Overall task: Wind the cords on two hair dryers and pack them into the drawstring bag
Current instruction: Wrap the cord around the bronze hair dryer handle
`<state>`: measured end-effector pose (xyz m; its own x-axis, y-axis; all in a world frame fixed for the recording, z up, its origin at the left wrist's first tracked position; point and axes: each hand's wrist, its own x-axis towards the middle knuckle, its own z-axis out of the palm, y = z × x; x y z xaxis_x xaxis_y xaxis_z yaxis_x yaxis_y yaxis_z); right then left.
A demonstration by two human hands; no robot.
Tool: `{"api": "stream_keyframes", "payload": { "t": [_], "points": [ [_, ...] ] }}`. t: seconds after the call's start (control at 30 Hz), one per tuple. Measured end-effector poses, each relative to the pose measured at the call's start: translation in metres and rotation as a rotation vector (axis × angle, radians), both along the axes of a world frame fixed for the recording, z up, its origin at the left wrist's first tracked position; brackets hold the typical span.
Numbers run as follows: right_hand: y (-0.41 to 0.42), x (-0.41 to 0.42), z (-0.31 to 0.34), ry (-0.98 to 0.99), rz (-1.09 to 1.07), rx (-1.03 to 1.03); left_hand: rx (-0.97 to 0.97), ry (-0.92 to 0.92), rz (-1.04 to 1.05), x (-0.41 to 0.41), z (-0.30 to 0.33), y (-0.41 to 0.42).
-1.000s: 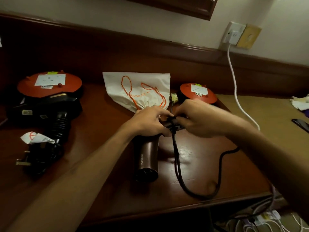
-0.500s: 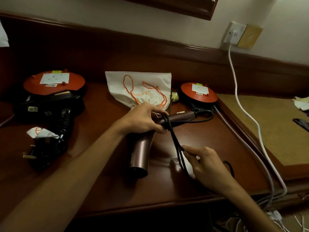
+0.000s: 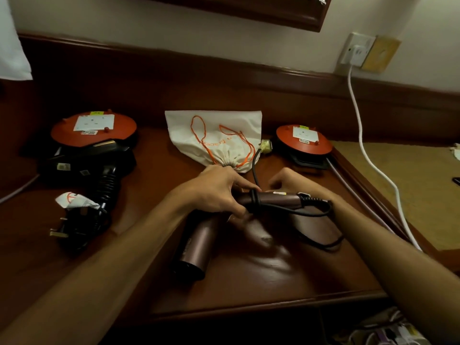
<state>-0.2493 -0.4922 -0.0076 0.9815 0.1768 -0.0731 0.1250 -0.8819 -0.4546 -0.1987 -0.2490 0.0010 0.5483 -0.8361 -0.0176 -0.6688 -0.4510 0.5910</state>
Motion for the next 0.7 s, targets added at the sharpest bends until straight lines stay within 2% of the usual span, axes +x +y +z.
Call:
{"api": "stream_keyframes", "payload": {
  "t": [0.1, 0.23, 0.5, 0.57, 0.7],
  "points": [
    [0.005, 0.010, 0.025, 0.032, 0.028, 0.052, 0.072, -0.050, -0.024, 0.001, 0.004, -0.001],
    [0.027, 0.015, 0.056, 0.061, 0.137, -0.029, 0.161, -0.186, 0.010, -0.004, 0.008, -0.014],
    [0.053, -0.032, 0.078, -0.055, 0.074, -0.287, 0.009, -0.006, 0.160, -0.007, 0.008, -0.020],
    [0.060, -0.052, 0.069, -0.085, -0.016, -0.236, -0.034, 0.048, 0.172, -0.006, 0.007, -0.017],
    [0.067, -0.087, 0.055, -0.173, -0.139, 0.089, -0.131, 0.097, 0.235, -0.003, 0.002, -0.011]
  ]
}}
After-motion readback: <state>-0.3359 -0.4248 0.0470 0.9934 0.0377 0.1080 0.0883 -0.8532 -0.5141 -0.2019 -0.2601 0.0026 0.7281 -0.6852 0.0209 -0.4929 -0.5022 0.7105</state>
